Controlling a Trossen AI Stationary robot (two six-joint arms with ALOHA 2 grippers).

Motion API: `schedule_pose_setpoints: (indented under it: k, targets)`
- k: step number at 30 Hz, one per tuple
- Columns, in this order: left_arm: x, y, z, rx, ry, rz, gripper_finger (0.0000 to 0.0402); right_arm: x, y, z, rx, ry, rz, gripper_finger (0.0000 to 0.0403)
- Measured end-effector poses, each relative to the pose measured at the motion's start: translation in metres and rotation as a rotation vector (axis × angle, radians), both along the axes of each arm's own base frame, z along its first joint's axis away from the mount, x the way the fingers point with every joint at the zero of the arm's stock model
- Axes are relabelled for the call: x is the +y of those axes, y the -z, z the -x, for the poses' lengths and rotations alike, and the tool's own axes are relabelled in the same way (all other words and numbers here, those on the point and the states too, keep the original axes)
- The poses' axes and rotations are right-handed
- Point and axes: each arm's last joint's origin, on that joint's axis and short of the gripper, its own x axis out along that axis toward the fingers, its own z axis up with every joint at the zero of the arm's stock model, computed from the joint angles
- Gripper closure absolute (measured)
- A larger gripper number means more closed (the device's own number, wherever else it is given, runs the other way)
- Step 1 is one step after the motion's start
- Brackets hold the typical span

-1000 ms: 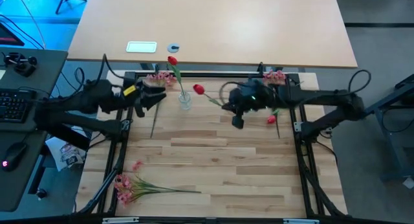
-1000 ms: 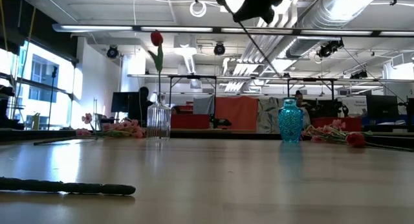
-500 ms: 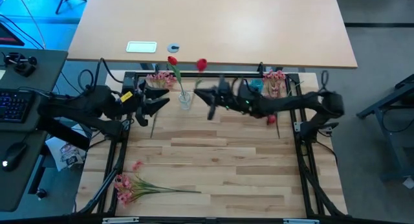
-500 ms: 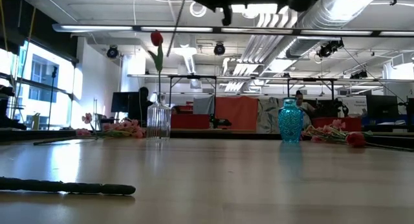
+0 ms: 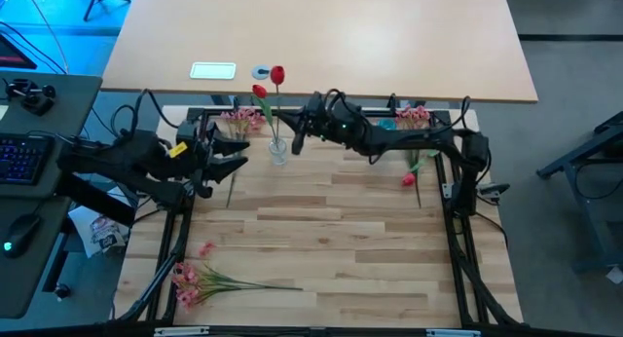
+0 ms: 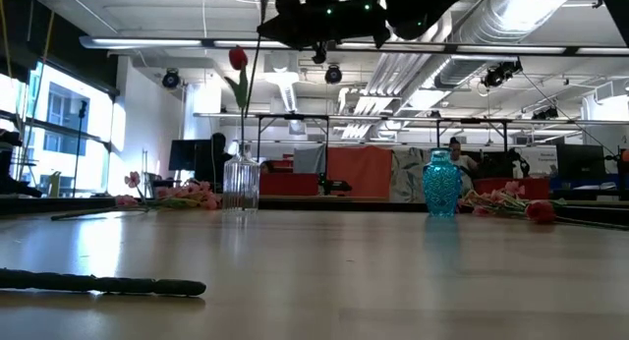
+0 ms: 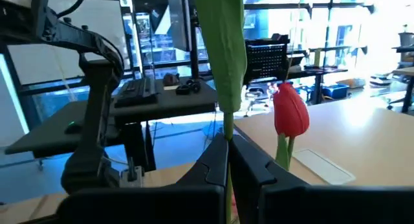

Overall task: Sort flowers into vase by color
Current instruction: Put the bottom red flower into the transparent vase

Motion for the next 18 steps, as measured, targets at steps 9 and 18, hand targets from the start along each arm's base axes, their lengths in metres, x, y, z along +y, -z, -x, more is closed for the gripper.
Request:
schedule_pose_setpoints:
  k: [9,18]
  targets:
    - [0.004,-0.006,0.014,-0.038,-0.029,-0.023,0.0199,-0.005,0.017,-0.008,-0.001,0.092,-0.004,0.0403]
    - [0.007,-0.012,0.028,-0.081,-0.031,-0.021,0.0199,-0.006,0.023,-0.011,0.002,0.112,-0.013,0.0403]
